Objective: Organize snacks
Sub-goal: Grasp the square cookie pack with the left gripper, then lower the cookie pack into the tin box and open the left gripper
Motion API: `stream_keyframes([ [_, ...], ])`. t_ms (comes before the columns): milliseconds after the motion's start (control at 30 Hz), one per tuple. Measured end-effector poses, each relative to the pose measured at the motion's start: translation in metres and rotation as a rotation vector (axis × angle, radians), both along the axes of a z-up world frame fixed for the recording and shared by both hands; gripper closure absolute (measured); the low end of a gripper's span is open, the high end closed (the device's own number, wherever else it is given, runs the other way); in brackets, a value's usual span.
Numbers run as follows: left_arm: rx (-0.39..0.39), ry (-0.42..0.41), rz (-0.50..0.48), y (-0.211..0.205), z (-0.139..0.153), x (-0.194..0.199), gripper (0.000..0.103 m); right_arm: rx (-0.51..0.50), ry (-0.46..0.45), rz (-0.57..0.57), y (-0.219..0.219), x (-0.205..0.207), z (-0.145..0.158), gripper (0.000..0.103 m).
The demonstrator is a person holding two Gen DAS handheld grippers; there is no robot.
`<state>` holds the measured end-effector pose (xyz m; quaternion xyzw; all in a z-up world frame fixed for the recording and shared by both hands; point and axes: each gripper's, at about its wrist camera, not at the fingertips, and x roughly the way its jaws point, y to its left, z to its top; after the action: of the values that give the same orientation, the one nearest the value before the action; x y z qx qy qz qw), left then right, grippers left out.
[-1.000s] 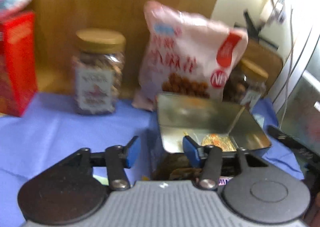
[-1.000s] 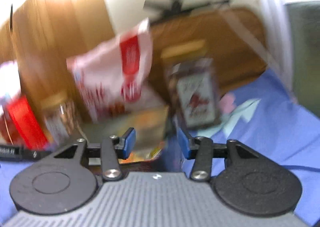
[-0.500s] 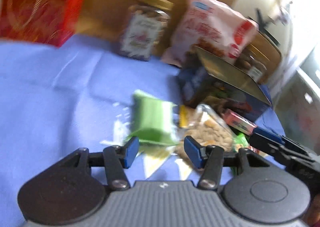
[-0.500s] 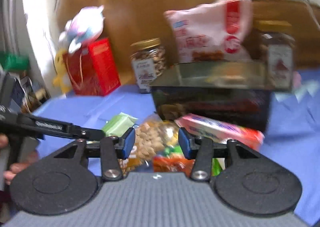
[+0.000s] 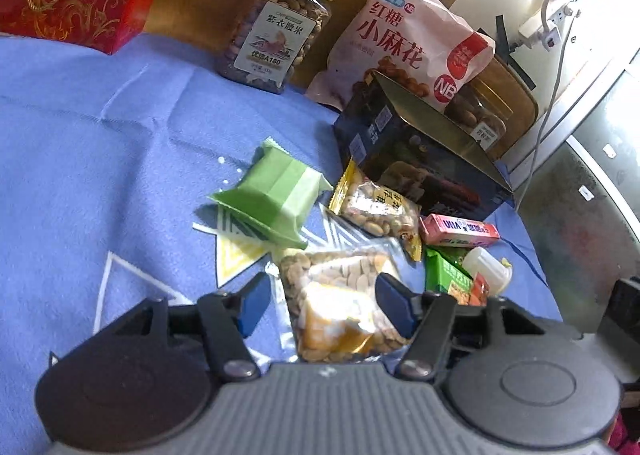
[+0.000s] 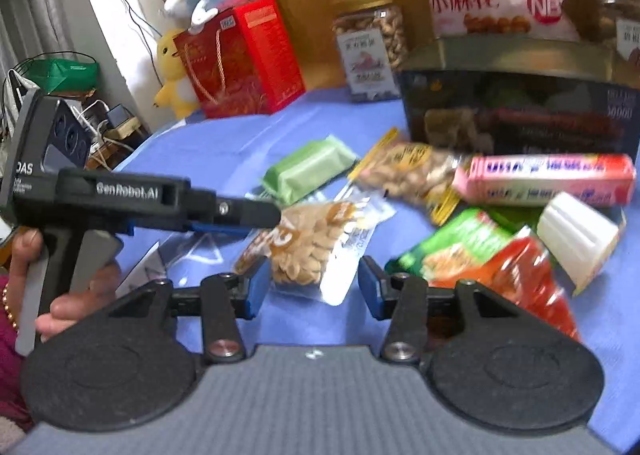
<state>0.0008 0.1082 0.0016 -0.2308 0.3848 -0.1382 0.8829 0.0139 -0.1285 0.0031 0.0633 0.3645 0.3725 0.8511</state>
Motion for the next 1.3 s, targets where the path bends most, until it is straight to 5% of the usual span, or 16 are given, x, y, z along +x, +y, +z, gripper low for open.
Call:
stream_keyframes([
  [233,0.003,-0.021,-0.005,-0.004,-0.002,-0.015,0.046,0.029,0.008,0.009,0.007,-0.004,-0.011,0.053],
  [367,-0.032,-0.028,0.002,-0.01,-0.003,-0.018,0.048,0.079,0.006,0.036,0.011,-0.013,-0.012,0.059],
  [467,-0.087,-0.022,0.02,-0.002,-0.003,-0.018,0.055,0.108,0.027,0.002,0.004,-0.011,-0.015,0.076],
  [567,-0.111,-0.033,0.026,0.0,0.002,-0.018,0.06,0.14,0.035,-0.024,0.0,-0.01,-0.012,0.078],
  [767,-0.084,-0.1,-0.008,-0.018,0.033,-0.006,0.06,0.15,-0.122,-0.057,-0.009,-0.02,0.02,0.078],
  [1067,0.013,-0.268,-0.097,-0.07,0.093,0.075,0.06,0.151,-0.319,-0.208,-0.04,0.026,0.056,0.078],
  [1300,0.06,-0.251,-0.11,-0.098,0.085,0.145,0.06,0.148,-0.303,-0.324,-0.055,0.084,0.043,0.077],
])
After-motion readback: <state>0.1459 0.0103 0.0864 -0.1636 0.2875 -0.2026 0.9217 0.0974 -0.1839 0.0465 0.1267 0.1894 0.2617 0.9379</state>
